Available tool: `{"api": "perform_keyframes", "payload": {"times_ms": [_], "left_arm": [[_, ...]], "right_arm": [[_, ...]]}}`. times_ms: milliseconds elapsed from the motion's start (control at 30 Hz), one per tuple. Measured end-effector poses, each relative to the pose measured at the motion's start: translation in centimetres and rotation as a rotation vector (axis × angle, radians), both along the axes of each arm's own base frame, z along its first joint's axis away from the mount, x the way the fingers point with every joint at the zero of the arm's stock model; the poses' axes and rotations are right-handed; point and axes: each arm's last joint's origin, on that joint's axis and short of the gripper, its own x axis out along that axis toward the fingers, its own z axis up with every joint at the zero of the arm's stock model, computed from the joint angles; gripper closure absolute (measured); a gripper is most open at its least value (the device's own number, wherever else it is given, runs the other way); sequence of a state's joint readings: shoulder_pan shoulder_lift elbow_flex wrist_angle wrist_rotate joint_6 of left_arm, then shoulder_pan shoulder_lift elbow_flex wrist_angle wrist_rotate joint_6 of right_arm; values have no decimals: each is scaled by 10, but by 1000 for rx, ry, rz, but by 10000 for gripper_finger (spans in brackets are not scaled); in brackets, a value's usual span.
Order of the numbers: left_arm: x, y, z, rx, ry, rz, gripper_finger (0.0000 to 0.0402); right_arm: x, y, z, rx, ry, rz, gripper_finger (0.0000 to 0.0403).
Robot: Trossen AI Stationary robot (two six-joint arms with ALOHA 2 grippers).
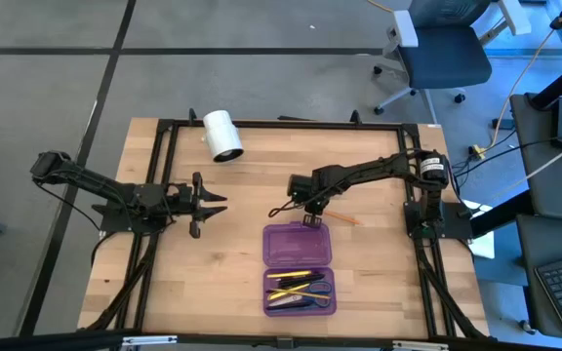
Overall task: Pick & place school supplies into a supply box
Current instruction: Put the orange pencil into the purple supply box
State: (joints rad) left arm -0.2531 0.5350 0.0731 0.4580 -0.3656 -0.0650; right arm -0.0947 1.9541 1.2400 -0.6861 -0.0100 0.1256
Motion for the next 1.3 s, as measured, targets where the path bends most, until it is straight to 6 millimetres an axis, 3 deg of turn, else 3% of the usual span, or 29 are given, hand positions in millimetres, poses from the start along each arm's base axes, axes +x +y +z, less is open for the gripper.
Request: {"api": "perform_keyframes", "payload": {"times_ms": [433, 833, 1300], "left_arm": [[0, 0, 0, 0, 0, 0, 290], [0, 0, 0, 1, 5, 0, 290], [0, 0, -1, 1, 6, 0, 290]], "right_arm": [[-3, 1, -10, 14, 37, 6, 339], [-4, 1, -13, 9, 50, 57, 385], [2, 0, -1, 12, 50, 27, 385]]}}
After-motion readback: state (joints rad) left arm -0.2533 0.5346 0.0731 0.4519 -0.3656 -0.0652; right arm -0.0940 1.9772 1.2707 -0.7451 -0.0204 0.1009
